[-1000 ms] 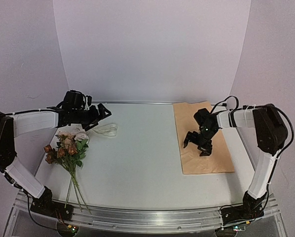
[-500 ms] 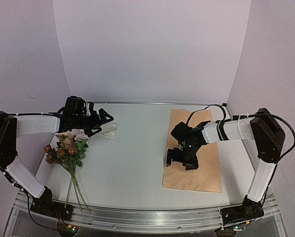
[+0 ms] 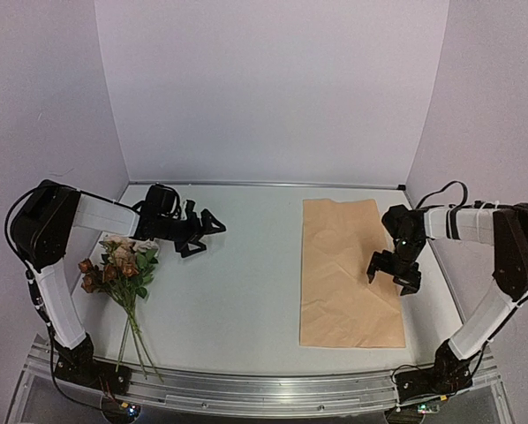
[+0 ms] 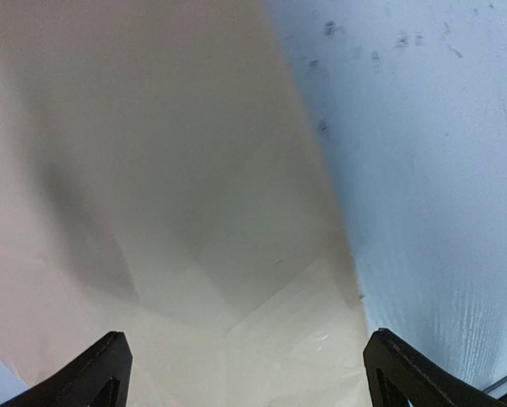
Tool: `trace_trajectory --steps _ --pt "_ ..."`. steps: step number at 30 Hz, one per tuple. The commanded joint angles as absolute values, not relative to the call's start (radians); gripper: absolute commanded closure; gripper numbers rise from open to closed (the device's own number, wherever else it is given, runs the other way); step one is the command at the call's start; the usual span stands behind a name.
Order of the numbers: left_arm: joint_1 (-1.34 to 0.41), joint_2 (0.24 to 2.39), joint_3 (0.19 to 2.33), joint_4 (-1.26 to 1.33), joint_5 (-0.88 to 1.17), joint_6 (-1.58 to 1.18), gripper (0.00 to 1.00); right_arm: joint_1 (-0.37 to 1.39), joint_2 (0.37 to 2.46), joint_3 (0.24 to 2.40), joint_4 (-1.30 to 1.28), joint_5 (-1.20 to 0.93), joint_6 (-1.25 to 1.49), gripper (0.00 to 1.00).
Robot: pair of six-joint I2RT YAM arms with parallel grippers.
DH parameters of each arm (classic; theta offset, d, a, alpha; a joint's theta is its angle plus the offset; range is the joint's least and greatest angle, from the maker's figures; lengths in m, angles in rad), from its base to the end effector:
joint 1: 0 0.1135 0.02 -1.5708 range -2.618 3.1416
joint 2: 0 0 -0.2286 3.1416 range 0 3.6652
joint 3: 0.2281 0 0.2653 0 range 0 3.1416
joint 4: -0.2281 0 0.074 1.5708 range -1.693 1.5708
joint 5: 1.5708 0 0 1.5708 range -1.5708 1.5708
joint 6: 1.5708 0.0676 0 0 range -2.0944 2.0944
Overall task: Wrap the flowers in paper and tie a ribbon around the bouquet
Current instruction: Move the folded wrapping paper to the center of the board.
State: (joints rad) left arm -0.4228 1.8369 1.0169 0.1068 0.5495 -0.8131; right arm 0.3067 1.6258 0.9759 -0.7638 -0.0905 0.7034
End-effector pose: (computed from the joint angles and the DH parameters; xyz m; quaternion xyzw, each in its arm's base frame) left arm 0.3501 -0.1963 0.0999 -0.0591 0.8806 -0.4330 0.1832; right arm 0.2810 0.0954 0.0936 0.1928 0.9771 0.0774 0.0468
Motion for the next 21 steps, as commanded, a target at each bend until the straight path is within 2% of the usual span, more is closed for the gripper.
trace_trajectory --steps 1,7,12,16,21 --pt "-0.453 1.885 1.104 0.167 0.572 -0.82 0.0 0.211 1.705 1.024 -0.75 -0.174 0.636 0.02" --pt "-0.465 1.919 1.137 0.165 0.58 -0.829 0.0 0.141 1.808 1.122 -0.719 -0.225 0.611 0.02" --pt "-0.468 1.935 1.16 0.147 0.588 -0.833 0.0 0.092 1.943 1.245 -0.722 -0.371 0.609 0.02" --pt "-0.468 1.951 1.175 0.143 0.582 -0.86 0.0 0.103 2.059 1.374 -0.786 -0.503 0.585 0.02" --pt "-0.468 1.984 1.197 0.146 0.579 -0.887 0.0 0.185 2.162 1.542 -0.906 -0.504 0.522 0.02"
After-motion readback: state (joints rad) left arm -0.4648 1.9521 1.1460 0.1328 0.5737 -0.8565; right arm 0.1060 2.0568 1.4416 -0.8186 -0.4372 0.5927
